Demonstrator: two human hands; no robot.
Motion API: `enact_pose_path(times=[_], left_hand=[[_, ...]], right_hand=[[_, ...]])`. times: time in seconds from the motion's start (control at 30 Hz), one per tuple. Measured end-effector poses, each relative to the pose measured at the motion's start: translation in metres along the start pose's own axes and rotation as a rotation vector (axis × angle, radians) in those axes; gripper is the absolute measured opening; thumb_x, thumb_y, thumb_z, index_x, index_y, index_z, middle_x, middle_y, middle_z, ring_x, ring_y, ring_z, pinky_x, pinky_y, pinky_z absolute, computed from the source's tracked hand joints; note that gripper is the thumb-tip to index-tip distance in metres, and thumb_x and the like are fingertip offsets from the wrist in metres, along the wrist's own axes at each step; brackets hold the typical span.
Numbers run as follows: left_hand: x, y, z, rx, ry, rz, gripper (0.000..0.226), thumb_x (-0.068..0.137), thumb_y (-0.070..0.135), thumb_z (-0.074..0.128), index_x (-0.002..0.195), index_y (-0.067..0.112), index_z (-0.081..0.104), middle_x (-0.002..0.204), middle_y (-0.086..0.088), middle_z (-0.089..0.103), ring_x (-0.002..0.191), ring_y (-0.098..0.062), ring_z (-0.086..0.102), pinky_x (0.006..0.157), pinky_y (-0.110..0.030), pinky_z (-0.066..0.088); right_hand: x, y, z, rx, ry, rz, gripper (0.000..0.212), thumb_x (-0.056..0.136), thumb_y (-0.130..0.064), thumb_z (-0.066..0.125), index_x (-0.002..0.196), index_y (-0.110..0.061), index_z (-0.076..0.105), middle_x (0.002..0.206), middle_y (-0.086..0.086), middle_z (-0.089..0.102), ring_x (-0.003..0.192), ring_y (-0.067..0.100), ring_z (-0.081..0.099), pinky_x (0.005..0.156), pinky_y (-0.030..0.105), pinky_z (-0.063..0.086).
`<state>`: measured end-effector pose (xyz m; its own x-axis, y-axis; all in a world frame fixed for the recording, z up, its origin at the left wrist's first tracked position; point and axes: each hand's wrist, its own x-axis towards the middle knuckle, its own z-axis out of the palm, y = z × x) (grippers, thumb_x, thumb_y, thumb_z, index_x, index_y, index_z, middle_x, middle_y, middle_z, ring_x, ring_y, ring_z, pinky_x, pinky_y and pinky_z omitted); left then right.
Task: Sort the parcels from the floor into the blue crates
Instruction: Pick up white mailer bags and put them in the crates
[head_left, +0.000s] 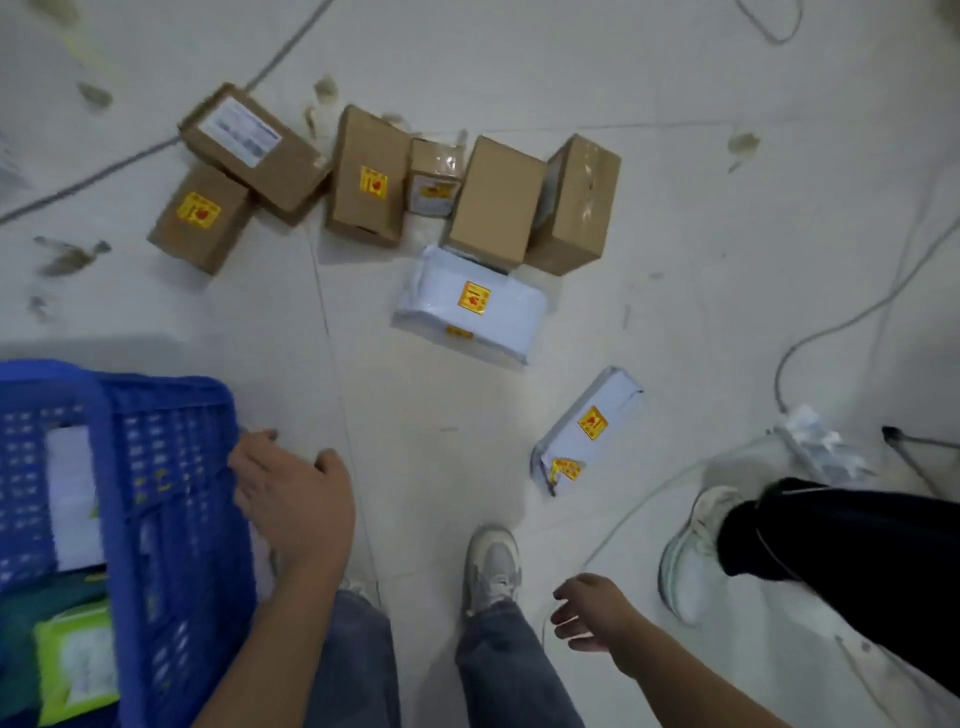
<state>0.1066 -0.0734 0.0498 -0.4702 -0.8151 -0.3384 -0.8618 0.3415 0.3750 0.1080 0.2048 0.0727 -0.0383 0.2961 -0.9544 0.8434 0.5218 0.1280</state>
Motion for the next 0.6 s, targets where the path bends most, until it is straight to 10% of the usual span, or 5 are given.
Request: enact_pose_path(times=[0.17,0.6], left_hand=[[-0.046,0.030,0.058,0.421,-0.556,0.045,0.042,0.089,0.017,0.051,0.121,-0.008,0.039,0.129,-0.025,0.041,0.115,-0.038,0.044,0.096,-0.041,0.038],[-0.122,0.125,0.146,0.517,-0.745,0.224,0.041,0.091,0.024,0.052,0.123,-0.001,0.045,0.127,-0.020,0.046,0.117,-0.035,0.047,0.094,-0.039,0.040]], right_hand=[[0.016,0.025,-0.046,0.167,-0.008,-0.011,0.012,0.092,-0.010,0.045,0.085,-0.007,0.054,0.070,0.010,0.060,0.056,0.020,0.055,0.054,0.023,0.043],[0.089,0.037,-0.143,0.485,0.021,-0.106,0.011,0.094,-0.010,0.043,0.096,-0.005,0.052,0.073,0.009,0.057,0.060,0.018,0.053,0.056,0.027,0.044]])
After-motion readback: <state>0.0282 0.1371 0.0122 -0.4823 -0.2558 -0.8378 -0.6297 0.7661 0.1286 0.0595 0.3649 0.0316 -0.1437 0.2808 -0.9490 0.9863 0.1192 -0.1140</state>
